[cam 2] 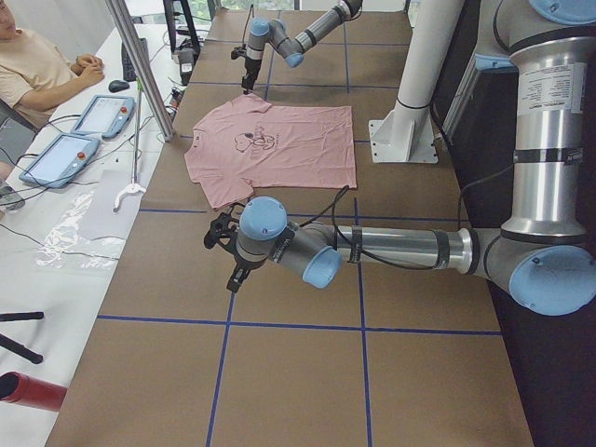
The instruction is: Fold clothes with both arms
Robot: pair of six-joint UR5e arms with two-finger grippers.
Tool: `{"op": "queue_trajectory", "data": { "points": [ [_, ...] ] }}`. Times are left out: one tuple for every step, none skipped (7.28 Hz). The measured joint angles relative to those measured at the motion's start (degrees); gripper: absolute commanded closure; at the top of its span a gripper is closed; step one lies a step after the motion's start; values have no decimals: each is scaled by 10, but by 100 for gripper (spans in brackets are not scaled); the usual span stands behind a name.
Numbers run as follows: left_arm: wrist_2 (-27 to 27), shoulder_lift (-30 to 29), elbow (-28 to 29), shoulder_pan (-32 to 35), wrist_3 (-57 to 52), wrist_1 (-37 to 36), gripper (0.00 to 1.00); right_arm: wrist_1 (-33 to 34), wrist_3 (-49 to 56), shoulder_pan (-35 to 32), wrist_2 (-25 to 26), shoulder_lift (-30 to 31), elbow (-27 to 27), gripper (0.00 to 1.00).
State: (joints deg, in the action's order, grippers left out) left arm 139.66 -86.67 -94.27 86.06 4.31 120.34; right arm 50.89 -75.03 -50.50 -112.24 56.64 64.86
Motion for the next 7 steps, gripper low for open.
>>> {"op": "queue_trajectory", "data": {
  "points": [
    [0, 0, 0, 0, 0, 0, 0, 0, -1, 1, 0, -1, 0, 100],
    [0, 0, 0, 1, 0, 0, 0, 1, -2, 2, 0, -3, 0, 100],
    [0, 0, 0, 1, 0, 0, 0, 1, -3, 2, 0, -6, 0, 100],
    [0, 1, 0, 1, 0, 0, 0, 2, -5, 2, 0, -11, 3, 100],
    [0, 1, 0, 0, 0, 0, 0, 8, -19, 7, 0, -26, 7, 100],
    [1, 1, 0, 0, 0, 0, 0, 29, -51, 20, 9, -55, 10, 100],
    [5, 2, 0, 0, 0, 0, 0, 55, -82, 39, 35, -87, 7, 100]
  ]
}}
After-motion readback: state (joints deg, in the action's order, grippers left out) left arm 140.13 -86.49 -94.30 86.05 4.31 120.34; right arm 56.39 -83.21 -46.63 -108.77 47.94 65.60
